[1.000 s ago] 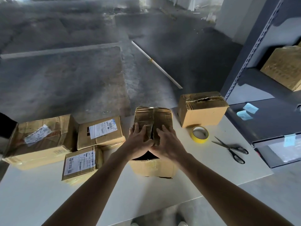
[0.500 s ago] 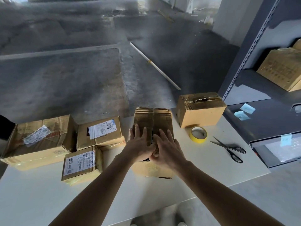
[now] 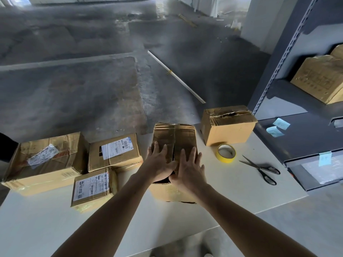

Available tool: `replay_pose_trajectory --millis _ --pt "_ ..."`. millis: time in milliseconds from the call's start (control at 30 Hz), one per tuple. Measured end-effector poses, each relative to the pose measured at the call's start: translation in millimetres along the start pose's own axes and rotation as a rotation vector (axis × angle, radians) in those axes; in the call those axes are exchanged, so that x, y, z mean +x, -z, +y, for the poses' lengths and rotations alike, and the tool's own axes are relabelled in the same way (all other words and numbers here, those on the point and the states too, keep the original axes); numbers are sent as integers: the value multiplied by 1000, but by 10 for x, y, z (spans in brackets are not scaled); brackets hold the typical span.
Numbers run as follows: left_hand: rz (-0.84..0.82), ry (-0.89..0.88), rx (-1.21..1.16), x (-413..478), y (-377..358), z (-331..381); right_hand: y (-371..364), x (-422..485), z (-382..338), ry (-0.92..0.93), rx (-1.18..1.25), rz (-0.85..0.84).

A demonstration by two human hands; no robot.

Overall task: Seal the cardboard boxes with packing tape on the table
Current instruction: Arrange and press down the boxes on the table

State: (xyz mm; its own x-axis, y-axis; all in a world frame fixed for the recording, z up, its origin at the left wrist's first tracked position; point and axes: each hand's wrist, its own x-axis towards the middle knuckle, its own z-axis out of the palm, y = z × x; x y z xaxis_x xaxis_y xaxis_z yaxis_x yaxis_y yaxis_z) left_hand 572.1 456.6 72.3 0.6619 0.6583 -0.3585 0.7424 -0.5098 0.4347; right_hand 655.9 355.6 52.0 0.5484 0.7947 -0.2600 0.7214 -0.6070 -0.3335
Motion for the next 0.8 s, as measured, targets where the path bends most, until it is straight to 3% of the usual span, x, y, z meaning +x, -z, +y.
replay_pose_trajectory --millis 400,800 --pt "-1 -21 29 25 -4 -31 16 -93 193 143 -147 41" --pt "-21 -106 86 26 -72 -154 46 -56 229 169 -146 48"
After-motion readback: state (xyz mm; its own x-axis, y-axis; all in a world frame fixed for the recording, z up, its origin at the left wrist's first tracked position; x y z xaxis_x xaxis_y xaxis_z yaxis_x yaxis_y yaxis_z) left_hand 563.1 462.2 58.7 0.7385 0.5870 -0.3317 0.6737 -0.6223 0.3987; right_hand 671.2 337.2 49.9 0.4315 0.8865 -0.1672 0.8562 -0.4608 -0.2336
